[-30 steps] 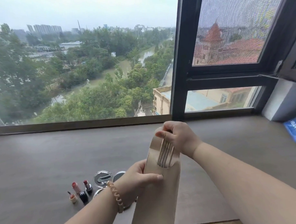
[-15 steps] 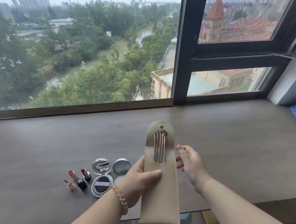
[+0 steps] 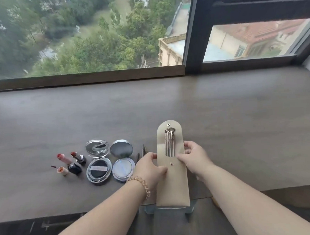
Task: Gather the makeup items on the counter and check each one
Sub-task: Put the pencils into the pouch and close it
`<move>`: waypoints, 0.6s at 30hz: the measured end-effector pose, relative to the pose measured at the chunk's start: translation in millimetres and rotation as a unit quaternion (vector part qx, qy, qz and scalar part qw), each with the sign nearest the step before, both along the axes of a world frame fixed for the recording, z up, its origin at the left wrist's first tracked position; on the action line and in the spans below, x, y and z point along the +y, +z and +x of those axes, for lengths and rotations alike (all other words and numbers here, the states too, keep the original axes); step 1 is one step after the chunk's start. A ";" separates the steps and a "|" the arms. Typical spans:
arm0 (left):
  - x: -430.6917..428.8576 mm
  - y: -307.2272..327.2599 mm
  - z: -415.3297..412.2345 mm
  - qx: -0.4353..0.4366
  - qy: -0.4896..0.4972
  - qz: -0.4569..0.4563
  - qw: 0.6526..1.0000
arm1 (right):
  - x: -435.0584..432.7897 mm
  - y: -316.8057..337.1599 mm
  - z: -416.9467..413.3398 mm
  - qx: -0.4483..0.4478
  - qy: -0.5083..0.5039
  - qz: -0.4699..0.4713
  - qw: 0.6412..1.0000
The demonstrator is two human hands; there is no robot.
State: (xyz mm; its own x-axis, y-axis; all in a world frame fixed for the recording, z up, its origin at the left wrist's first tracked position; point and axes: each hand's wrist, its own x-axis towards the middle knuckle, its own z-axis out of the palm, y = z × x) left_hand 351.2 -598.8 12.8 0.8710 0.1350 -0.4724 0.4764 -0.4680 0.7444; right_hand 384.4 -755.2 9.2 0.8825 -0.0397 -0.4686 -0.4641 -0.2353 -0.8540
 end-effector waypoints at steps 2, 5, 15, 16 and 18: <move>-4.6 -2.5 5.5 -0.004 -0.019 0.065 0.998 | 0.0 -5.2 6.0 -0.002 0.012 -0.041 0.999; -10.3 -7.2 13.9 -0.004 -0.032 0.127 0.991 | 2.7 -7.9 15.6 -0.038 0.035 -0.107 0.993; -15.5 -18.7 26.7 0.005 -0.053 0.209 0.976 | 12.8 -13.9 31.8 -0.069 0.124 -0.311 0.940; -15.7 -18.9 26.5 0.003 -0.054 0.214 0.975 | 13.0 -14.5 32.0 -0.072 0.129 -0.324 0.934; -17.1 -18.3 24.9 0.001 -0.062 0.227 0.972 | 12.9 -15.1 31.2 -0.072 0.138 -0.349 0.924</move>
State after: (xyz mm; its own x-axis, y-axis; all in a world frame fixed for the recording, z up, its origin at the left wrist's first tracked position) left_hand 376.1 -615.9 -5.5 0.8928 0.2246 -0.3903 0.3969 -0.8020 0.4464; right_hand 415.6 -742.2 -5.9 0.9556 -0.0518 -0.2900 -0.1967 -0.8451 -0.4971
